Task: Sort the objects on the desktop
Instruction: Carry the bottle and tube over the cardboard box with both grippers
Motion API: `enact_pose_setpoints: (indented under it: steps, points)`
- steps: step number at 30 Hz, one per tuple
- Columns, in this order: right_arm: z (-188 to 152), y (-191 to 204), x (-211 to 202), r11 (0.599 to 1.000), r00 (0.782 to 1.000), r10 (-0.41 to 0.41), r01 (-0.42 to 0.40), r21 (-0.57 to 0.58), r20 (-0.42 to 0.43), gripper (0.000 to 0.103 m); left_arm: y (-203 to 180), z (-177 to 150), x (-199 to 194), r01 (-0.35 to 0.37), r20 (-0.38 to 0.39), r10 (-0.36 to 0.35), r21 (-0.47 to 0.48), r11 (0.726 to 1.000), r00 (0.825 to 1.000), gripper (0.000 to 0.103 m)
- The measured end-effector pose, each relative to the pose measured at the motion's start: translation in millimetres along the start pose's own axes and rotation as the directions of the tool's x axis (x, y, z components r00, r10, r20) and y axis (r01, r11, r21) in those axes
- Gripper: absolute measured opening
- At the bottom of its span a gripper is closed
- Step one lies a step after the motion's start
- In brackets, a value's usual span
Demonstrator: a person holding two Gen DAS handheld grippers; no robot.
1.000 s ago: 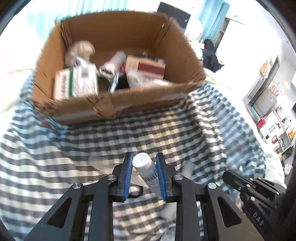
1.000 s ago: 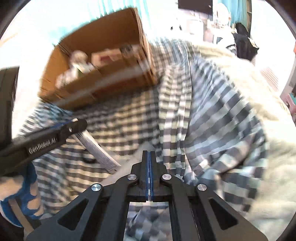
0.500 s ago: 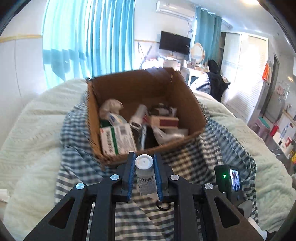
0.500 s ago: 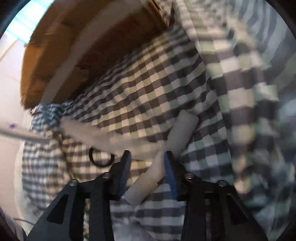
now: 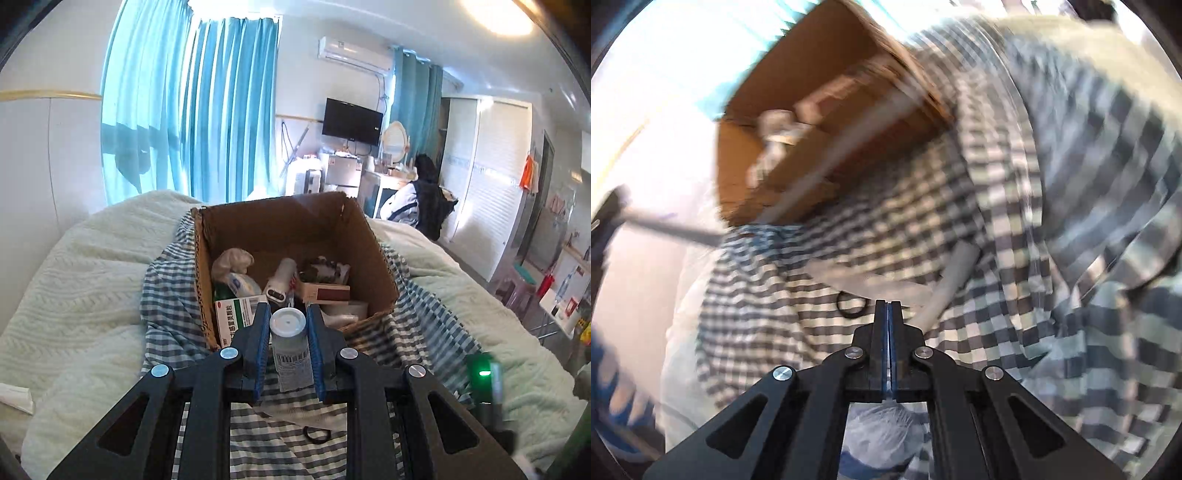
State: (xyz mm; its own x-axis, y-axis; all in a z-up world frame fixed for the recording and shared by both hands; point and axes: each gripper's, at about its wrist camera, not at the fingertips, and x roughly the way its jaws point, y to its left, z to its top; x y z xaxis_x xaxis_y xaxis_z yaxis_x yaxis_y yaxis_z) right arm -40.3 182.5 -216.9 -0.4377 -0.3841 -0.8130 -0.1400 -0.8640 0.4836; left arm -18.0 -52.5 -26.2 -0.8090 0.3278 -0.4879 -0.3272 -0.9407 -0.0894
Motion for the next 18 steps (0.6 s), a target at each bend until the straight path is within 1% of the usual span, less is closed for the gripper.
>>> enact_pose_setpoints:
  steps: [1, 2, 4, 5, 6, 7, 8, 9, 11, 13, 15, 18]
  points:
    - [5.5, -7.4, 16.8, 0.999, 1.0, 0.004, -0.003, 0.049, -0.016, 0.037, 0.0, 1.3, -0.2, -0.001, 0.002, 0.001, 0.003, 1.0, 1.0, 0.019]
    - [8.9, -14.5, 21.6, 0.997, 1.0, 0.006, -0.003, 0.079, -0.03, 0.05, 0.0, 2.4, -0.3, -0.006, 0.005, 0.006, 0.006, 1.0, 1.0, 0.019]
    - [19.0, -25.0, 49.2, 0.991, 0.998, -0.002, 0.012, 0.137, -0.069, 0.05, 0.8, 3.1, 1.7, -0.02, 0.01, 0.02, 0.013, 1.0, 1.0, 0.019]
    - [23.6, -26.0, 57.8, 0.99, 0.997, -0.015, 0.025, 0.138, -0.077, 0.049, 1.8, 3.2, 3.8, -0.023, 0.008, 0.023, 0.013, 1.0, 1.0, 0.019]
    - [27.1, -26.1, 61.6, 0.99, 0.996, -0.044, 0.054, 0.129, -0.079, 0.042, 2.7, 3.0, 6.5, -0.024, 0.002, 0.024, 0.011, 1.0, 1.0, 0.019]
    - [29.4, -21.8, 64.1, 0.988, 0.99, -0.113, 0.12, 0.099, -0.079, 0.032, 3.8, 2.9, 8.4, -0.022, -0.004, 0.022, 0.006, 1.0, 1.0, 0.019]
    - [28.6, -17.7, 63.0, 0.986, 0.986, -0.151, 0.155, 0.065, -0.069, 0.01, 4.7, 2.7, 8.9, -0.02, -0.006, 0.02, 0.001, 1.0, 1.0, 0.019]
    - [26.3, -16.2, 60.9, 0.988, 0.987, -0.148, 0.151, 0.045, -0.06, 0.007, 5.4, 2.6, 8.0, -0.017, -0.006, 0.017, -0.002, 1.0, 1.0, 0.019]
    - [18.8, -17.6, 48.5, 0.988, 0.988, -0.149, 0.15, 0.023, -0.038, 0.004, 5.6, 2.8, 2.5, -0.016, 0.005, 0.016, 0.002, 1.0, 1.0, 0.019]
    - [12.3, -19.7, 26.3, 0.991, 0.991, -0.13, 0.13, 0.02, -0.007, 0.004, 5.4, 4.5, -3.9, -0.017, 0.018, 0.017, 0.005, 1.0, 1.0, 0.019]
    - [7.3, -14.5, -5.6, 0.992, 0.991, -0.123, 0.124, -0.016, 0.05, 0.004, 5.9, 8.1, -11.6, -0.014, 0.034, 0.014, 0.003, 1.0, 0.999, 0.019]
    - [1.8, -1.8, -50.3, 0.989, 0.983, -0.117, 0.128, -0.069, 0.143, 0.004, 5.7, 14.7, -23.3, -0.013, 0.065, 0.013, -0.001, 1.0, 0.998, 0.019]
